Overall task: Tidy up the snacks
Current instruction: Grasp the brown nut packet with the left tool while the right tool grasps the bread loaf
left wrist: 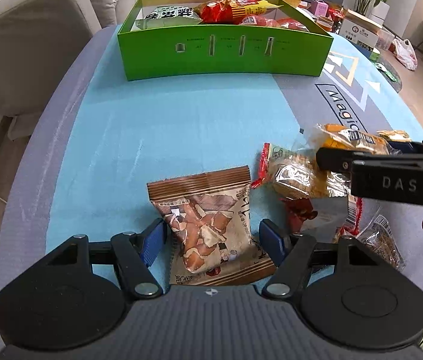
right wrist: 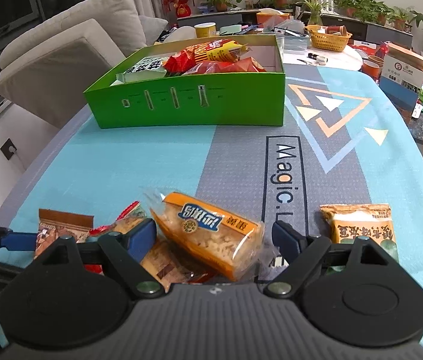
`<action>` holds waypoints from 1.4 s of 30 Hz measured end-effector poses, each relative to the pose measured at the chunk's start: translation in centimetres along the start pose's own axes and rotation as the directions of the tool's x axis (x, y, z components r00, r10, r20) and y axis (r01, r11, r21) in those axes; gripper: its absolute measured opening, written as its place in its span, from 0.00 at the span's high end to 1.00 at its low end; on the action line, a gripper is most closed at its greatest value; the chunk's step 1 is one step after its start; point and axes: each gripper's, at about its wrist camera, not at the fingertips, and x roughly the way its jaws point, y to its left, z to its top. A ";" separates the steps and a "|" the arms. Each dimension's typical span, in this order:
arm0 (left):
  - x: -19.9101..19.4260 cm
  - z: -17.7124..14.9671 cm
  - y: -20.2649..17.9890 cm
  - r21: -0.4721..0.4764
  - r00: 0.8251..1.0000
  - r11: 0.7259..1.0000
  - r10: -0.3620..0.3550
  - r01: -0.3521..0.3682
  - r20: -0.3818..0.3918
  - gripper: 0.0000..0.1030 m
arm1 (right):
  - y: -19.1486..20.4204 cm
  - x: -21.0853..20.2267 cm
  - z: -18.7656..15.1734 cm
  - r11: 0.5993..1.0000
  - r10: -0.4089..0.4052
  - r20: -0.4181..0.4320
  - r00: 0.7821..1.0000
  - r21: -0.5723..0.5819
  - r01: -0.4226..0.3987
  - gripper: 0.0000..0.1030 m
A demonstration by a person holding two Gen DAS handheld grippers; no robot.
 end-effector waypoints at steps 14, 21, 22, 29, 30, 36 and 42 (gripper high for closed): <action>0.3 0.0 1.6 -0.026 0.997 0.998 0.059 -0.057 0.059 0.44 | -1.0 -0.9 0.5 0.993 -0.089 0.040 0.995 0.080 0.086 0.06; -0.2 -0.4 1.1 0.011 0.994 0.996 0.092 -0.093 0.054 0.39 | -0.2 -1.5 -0.1 0.995 -0.082 0.028 0.996 -0.046 0.083 0.06; -0.3 -0.4 1.0 0.017 0.994 0.995 0.095 -0.096 0.057 0.38 | -0.2 -1.5 -0.2 0.995 -0.086 0.024 0.996 -0.052 0.087 0.06; 0.0 -0.5 1.5 -0.001 0.996 0.998 0.066 -0.066 0.055 0.41 | -0.2 -0.4 -0.3 0.994 -0.092 -0.010 0.996 -0.063 0.092 0.29; 0.0 -0.5 1.6 -0.009 0.997 0.999 0.051 -0.051 0.058 0.47 | -0.1 -0.4 -0.4 0.995 -0.081 -0.018 0.997 -0.059 0.080 0.37; -0.3 -0.6 1.6 -0.005 0.997 1.000 0.024 -0.024 0.077 0.51 | 0.1 -0.7 -0.2 0.998 -0.056 -0.002 0.998 -0.040 0.056 0.47; -0.9 -0.1 1.5 0.003 0.995 1.000 0.023 -0.023 0.097 0.51 | 0.1 -1.0 0.4 0.999 -0.040 0.014 0.999 -0.025 0.041 0.48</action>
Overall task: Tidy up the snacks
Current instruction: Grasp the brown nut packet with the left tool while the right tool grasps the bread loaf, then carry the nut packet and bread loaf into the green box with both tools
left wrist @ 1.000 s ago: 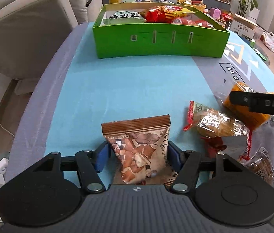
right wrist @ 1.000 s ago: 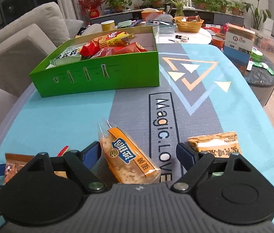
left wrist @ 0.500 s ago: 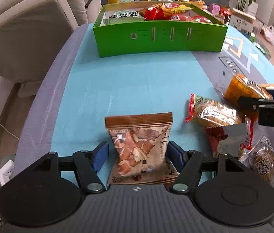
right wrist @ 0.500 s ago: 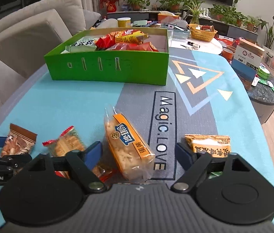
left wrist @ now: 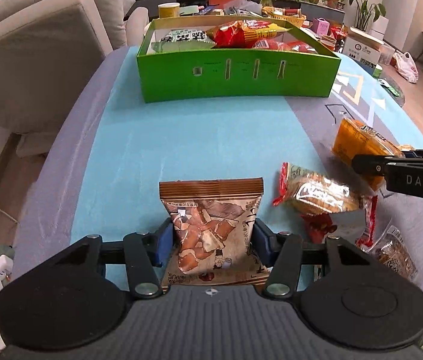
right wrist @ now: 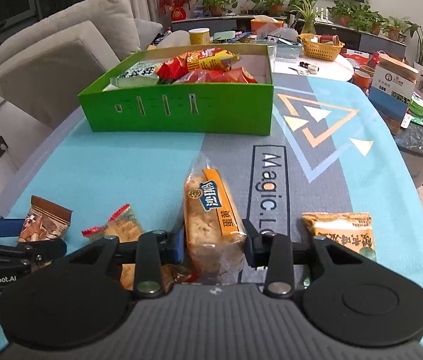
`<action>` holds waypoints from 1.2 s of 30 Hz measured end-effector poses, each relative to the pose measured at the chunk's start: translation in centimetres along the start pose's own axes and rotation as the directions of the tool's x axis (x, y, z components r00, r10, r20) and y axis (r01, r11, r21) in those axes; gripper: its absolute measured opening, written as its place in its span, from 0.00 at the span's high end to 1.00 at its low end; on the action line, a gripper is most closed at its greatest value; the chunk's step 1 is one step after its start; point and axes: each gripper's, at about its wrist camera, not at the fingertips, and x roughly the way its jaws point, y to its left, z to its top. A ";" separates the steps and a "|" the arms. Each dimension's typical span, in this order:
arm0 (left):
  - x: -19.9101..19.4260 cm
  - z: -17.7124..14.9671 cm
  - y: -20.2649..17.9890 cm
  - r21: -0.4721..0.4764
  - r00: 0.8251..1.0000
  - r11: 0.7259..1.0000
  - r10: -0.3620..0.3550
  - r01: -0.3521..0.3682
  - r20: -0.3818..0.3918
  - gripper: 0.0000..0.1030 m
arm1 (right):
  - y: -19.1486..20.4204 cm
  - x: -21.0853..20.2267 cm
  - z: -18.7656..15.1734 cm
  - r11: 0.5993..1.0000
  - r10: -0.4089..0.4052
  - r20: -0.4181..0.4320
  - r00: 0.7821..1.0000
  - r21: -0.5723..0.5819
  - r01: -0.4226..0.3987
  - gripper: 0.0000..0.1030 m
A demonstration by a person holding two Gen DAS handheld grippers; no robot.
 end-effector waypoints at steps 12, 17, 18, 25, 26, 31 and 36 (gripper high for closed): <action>-0.2 1.1 0.2 -0.001 1.000 1.000 0.000 0.000 -0.002 0.51 | 0.1 -0.7 1.2 0.999 0.036 0.025 0.999 0.015 -0.037 0.48; -0.2 1.9 0.2 -0.002 1.000 1.000 0.003 -0.003 0.000 0.51 | 0.1 -1.4 2.2 0.999 0.042 0.053 0.998 0.007 -0.043 0.48; -0.2 2.1 0.2 0.001 1.000 1.000 0.006 -0.006 0.004 0.51 | 0.2 -1.5 2.5 0.999 0.042 0.060 0.997 0.002 -0.042 0.48; -0.5 4.1 0.1 0.006 0.999 1.000 0.007 -0.007 0.033 0.51 | 0.2 -1.7 4.9 0.999 0.053 0.103 0.993 -0.007 -0.052 0.48; -0.6 4.5 0.1 0.005 0.999 1.000 0.008 -0.008 0.038 0.51 | 0.1 -1.7 5.2 0.999 0.052 0.113 0.992 -0.003 -0.052 0.48; -0.9 7.1 0.1 0.003 0.997 1.000 0.002 -0.002 0.077 0.51 | -0.9 -1.5 7.5 0.998 0.036 0.160 0.986 0.037 -0.042 0.48; -1.3 10.6 -0.5 0.026 0.991 1.000 0.000 -0.004 0.137 0.51 | -1.6 -0.8 10.0 0.998 0.006 0.189 0.982 0.054 -0.016 0.48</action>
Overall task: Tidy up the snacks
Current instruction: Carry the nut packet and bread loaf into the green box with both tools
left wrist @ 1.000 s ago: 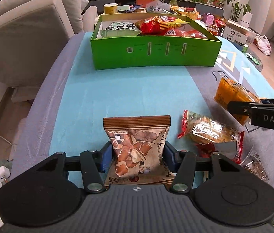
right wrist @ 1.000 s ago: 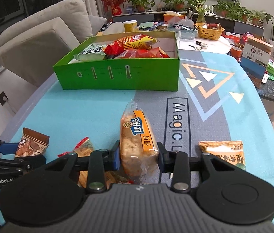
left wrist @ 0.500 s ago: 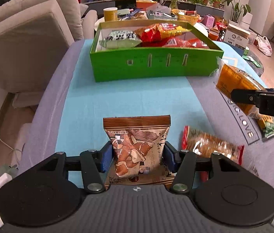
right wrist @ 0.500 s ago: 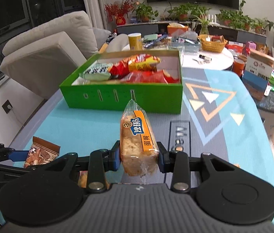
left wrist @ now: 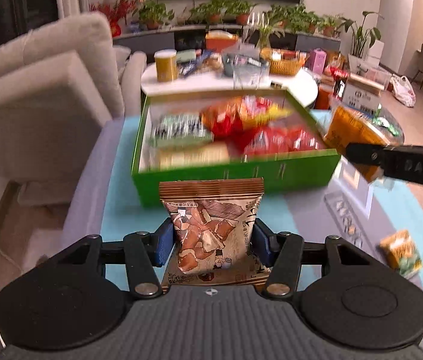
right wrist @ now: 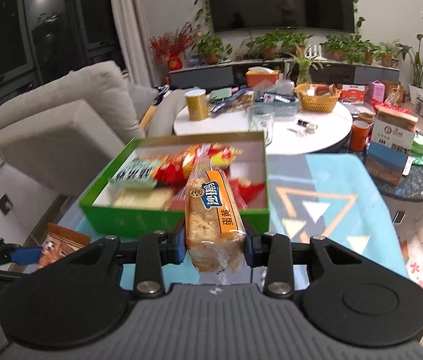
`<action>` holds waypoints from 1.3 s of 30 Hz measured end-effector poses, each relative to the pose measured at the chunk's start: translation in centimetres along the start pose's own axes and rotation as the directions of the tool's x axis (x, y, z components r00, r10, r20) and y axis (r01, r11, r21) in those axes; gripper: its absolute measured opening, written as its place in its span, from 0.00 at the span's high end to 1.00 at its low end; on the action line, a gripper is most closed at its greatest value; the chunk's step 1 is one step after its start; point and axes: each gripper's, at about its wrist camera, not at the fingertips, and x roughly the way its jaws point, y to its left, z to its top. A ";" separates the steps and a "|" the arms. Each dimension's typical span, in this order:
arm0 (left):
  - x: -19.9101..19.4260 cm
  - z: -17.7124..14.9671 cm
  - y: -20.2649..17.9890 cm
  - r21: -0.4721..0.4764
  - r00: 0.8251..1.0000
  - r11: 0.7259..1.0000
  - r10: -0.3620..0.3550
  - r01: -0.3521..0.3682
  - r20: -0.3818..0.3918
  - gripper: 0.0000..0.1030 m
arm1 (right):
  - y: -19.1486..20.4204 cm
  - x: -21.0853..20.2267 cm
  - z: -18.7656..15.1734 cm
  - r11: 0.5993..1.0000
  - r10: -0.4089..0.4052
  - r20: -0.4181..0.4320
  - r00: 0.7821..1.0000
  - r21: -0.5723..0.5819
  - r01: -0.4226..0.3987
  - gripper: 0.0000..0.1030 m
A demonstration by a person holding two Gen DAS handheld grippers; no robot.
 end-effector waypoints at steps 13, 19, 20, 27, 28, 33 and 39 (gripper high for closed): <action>5.6 7.2 0.7 -0.043 1.000 0.999 -0.009 0.010 0.013 0.51 | -1.1 6.1 4.8 0.998 -0.041 0.022 0.999 0.045 0.040 0.48; 9.2 8.7 1.5 -0.072 1.000 0.997 -0.010 0.009 -0.012 0.51 | -1.3 9.0 5.2 0.997 -0.049 0.006 0.999 0.055 0.049 0.48; 9.7 8.8 1.7 -0.078 1.000 0.997 -0.012 0.010 -0.016 0.51 | -1.3 9.4 5.3 0.997 -0.053 0.004 0.999 0.057 0.053 0.48; 12.5 8.9 1.7 -0.100 0.998 0.994 -0.040 0.036 -0.041 0.51 | -1.7 12.0 5.2 0.990 -0.120 -0.025 0.992 0.069 0.122 0.48; 12.8 8.8 1.6 -0.100 0.998 0.994 -0.041 0.037 -0.046 0.51 | -1.9 12.4 5.1 0.990 -0.120 -0.033 0.992 0.076 0.122 0.48; 13.9 8.6 1.5 -0.094 0.996 0.995 -0.037 0.030 -0.082 0.50 | -2.2 12.6 4.8 0.990 -0.098 -0.037 0.994 0.101 0.102 0.43; 12.9 8.5 1.5 -0.075 0.997 0.997 -0.016 0.011 -0.070 0.47 | -2.2 10.5 5.0 0.991 -0.098 0.005 0.995 0.090 0.097 0.38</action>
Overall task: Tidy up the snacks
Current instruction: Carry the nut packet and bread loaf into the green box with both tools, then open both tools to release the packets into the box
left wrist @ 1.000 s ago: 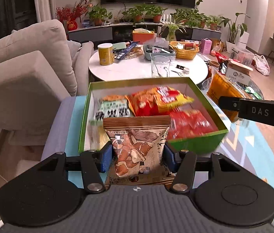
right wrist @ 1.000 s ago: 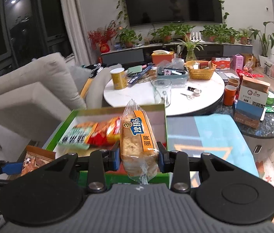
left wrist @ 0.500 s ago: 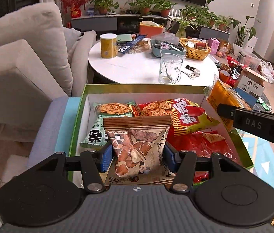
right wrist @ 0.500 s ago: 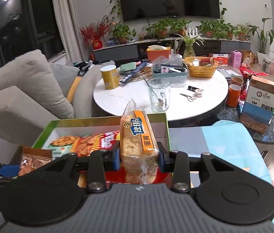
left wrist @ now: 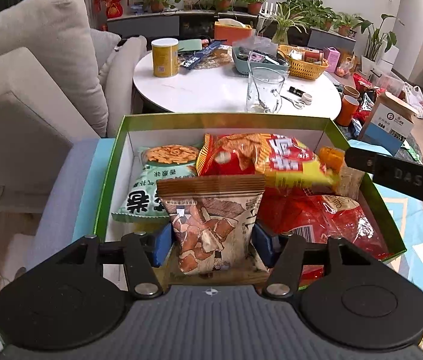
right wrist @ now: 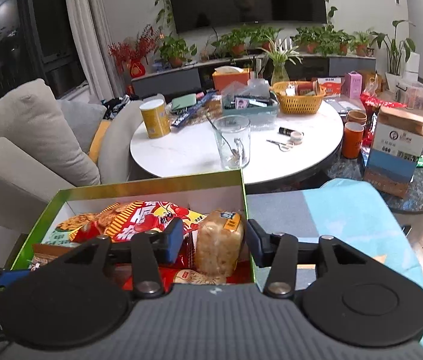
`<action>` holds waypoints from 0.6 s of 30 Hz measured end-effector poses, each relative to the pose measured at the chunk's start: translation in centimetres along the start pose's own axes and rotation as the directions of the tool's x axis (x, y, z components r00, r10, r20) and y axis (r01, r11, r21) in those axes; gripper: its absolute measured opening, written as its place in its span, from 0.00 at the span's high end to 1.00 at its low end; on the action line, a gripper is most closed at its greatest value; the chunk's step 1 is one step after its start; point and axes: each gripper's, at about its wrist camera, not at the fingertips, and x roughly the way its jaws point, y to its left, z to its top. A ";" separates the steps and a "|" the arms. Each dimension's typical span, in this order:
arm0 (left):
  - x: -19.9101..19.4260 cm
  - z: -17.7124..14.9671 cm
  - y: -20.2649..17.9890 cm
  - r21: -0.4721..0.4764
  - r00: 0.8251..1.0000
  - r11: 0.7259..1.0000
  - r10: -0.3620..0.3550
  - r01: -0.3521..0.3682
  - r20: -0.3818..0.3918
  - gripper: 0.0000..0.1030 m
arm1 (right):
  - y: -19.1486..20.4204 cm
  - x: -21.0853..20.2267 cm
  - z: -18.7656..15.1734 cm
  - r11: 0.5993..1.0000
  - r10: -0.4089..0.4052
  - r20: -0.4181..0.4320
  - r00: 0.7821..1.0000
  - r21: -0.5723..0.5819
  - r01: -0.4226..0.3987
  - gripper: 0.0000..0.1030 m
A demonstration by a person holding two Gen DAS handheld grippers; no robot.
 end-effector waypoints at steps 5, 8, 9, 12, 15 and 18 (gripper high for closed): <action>-1.8 -0.1 -0.4 0.024 0.999 0.999 0.023 -0.024 0.043 0.41 | -0.1 -1.9 -0.4 1.000 0.012 0.004 1.000 -0.015 -0.012 0.35; -3.1 -0.4 -0.4 0.025 0.998 0.999 0.027 -0.028 0.050 0.41 | -0.2 -3.1 -0.7 1.000 0.021 0.008 1.000 -0.023 -0.021 0.32; -3.4 -0.5 -0.3 0.026 0.998 0.999 0.027 -0.028 0.050 0.41 | -0.2 -3.5 -0.9 0.999 0.023 0.008 1.000 -0.030 -0.023 0.32; -4.7 -1.5 -0.4 0.029 0.998 0.999 0.033 -0.035 0.053 0.41 | -0.3 -4.8 -1.6 0.998 0.024 0.003 1.000 -0.050 -0.024 0.32; -5.9 -2.6 -0.4 0.030 0.998 0.999 0.031 -0.033 0.048 0.40 | -0.5 -5.9 -2.4 0.998 0.025 -0.007 1.000 -0.059 -0.026 0.32; -7.0 -4.0 -0.7 0.031 0.999 0.999 0.017 -0.018 0.038 0.40 | -0.7 -7.0 -3.4 0.997 0.028 -0.014 1.000 -0.066 -0.029 0.31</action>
